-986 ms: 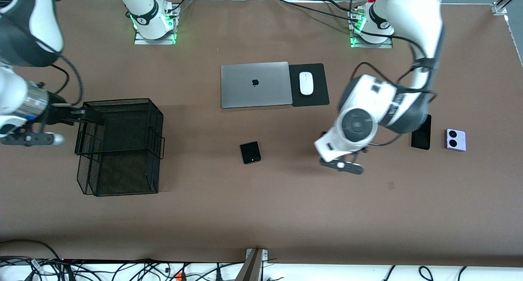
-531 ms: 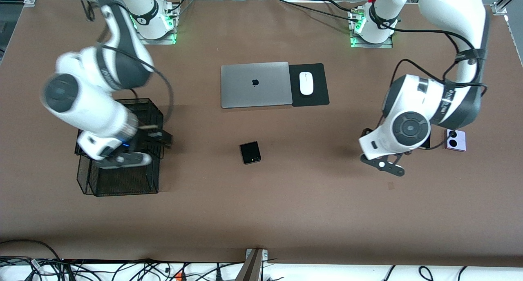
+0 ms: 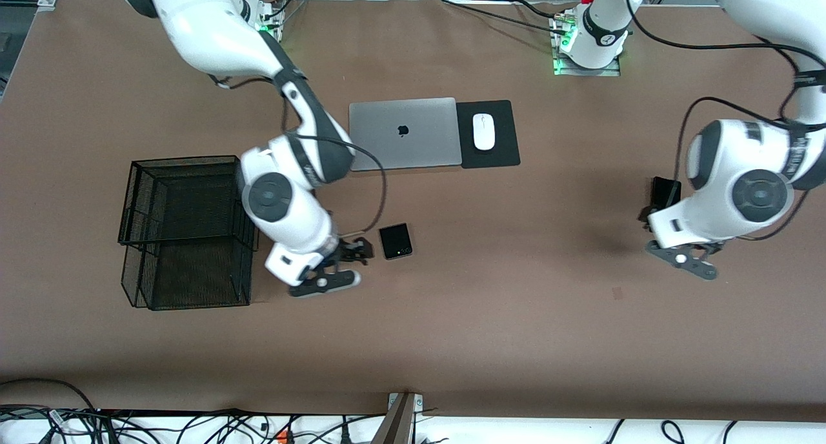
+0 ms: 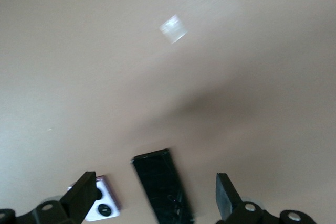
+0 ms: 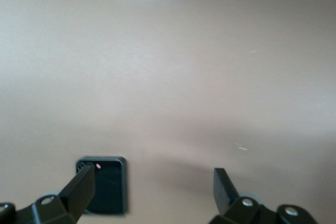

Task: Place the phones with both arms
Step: 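Move the right gripper to the flip phone while the left gripper returns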

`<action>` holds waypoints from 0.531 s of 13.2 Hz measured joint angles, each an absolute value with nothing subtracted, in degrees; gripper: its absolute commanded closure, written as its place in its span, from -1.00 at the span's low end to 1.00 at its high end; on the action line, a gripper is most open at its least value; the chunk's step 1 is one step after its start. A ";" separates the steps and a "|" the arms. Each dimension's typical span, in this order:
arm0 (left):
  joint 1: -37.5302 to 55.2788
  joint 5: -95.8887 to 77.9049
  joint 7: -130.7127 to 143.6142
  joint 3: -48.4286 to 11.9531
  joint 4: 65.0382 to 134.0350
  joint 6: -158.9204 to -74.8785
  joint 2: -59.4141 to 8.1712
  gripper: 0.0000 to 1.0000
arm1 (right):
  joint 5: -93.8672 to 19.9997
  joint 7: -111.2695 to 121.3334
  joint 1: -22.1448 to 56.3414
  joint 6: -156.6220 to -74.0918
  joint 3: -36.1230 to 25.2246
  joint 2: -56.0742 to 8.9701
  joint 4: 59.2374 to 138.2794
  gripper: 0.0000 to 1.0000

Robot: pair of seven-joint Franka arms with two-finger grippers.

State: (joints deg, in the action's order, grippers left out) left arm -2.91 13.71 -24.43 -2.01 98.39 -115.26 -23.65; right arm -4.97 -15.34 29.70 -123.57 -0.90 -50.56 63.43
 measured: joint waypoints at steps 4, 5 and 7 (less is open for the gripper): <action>-7.54 13.49 -27.73 -2.44 99.23 -117.32 -23.63 -1.00 | -4.85 -18.12 33.93 -125.48 -0.87 -54.59 62.37 -1.00; -8.36 13.47 -28.02 -2.49 99.53 -118.12 -23.64 -1.00 | -4.41 -18.01 34.58 -125.42 -0.87 -54.92 62.36 -1.00; -10.65 13.41 -29.65 -2.60 101.44 -121.65 -23.62 -1.00 | -3.58 -18.00 35.88 -125.34 -0.86 -55.42 62.37 -1.00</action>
State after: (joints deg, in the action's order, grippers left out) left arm -10.65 13.41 -29.65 -2.60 101.44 -121.65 -23.62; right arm -3.58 -18.00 35.88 -125.34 -0.86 -55.42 62.37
